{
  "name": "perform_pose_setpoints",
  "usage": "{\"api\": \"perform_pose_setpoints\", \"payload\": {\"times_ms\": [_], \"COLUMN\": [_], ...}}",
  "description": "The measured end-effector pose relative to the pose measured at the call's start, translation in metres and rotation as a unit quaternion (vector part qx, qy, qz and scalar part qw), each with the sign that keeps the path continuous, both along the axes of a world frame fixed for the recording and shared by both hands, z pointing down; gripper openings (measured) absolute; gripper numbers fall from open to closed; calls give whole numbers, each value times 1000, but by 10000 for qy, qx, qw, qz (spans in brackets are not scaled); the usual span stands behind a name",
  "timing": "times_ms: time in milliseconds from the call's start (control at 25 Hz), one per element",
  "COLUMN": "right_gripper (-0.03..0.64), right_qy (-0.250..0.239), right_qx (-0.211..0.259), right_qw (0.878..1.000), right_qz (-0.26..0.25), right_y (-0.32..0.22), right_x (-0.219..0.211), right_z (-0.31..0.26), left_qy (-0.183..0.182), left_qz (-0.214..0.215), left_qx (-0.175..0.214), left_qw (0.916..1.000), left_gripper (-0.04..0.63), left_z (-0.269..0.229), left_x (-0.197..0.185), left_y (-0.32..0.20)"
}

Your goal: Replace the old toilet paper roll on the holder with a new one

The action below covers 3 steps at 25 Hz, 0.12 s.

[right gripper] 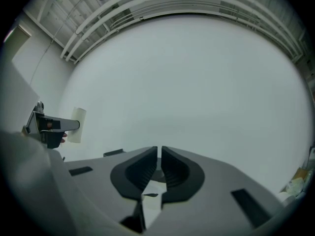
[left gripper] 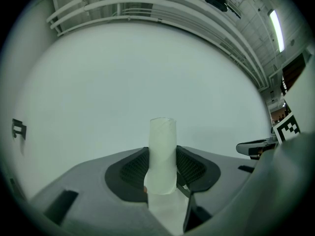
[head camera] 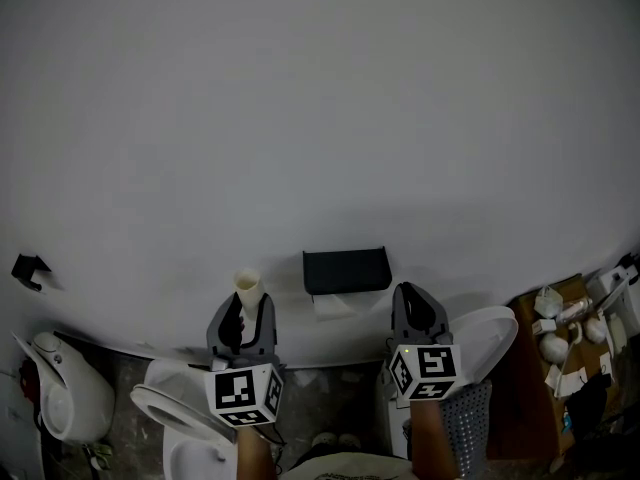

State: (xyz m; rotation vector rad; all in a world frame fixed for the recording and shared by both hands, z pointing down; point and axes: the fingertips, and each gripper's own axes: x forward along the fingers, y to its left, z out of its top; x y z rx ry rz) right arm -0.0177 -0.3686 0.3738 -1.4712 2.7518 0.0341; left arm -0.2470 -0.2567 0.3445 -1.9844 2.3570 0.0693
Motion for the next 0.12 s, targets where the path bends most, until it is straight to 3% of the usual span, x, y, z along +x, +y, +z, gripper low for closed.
{"api": "perform_pose_setpoints", "payload": {"times_ms": [120], "right_gripper": [17], "right_qy": [-3], "right_qx": [18], "right_qw": [10000], "right_qz": [4], "right_y": [2], "right_x": [0], "right_z": [-2], "left_qy": [-9], "left_qz": [6], "left_qx": [0], "left_qw": [10000], "left_gripper": [176], "left_z": [0], "left_x": [0], "left_y": [1]}}
